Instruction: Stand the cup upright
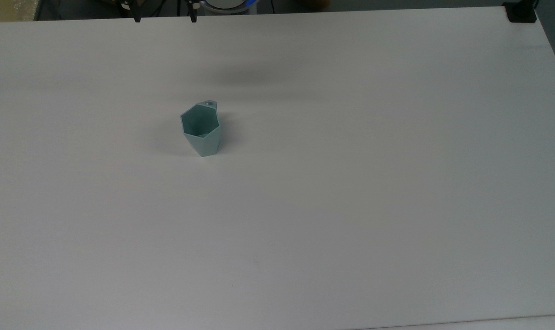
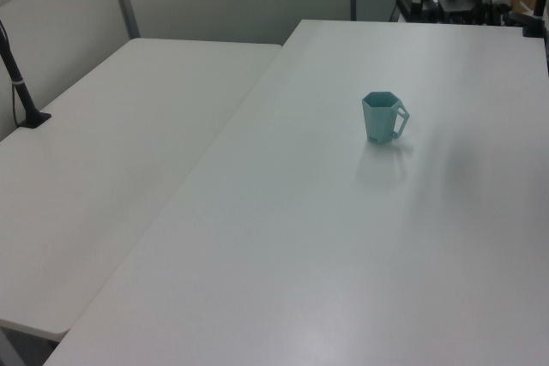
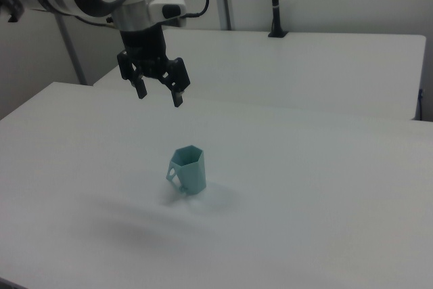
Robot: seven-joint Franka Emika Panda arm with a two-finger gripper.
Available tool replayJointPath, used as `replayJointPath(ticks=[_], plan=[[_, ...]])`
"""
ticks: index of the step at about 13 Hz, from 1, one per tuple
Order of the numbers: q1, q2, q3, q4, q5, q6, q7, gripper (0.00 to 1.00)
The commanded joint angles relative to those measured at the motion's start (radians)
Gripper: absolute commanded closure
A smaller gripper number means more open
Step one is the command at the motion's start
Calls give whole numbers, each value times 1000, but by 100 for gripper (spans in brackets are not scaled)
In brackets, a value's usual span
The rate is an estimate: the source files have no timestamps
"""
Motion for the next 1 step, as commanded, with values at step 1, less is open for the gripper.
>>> replayJointPath(ticks=[1], plan=[[-2,33,0,48,-10,-36,-7,0]])
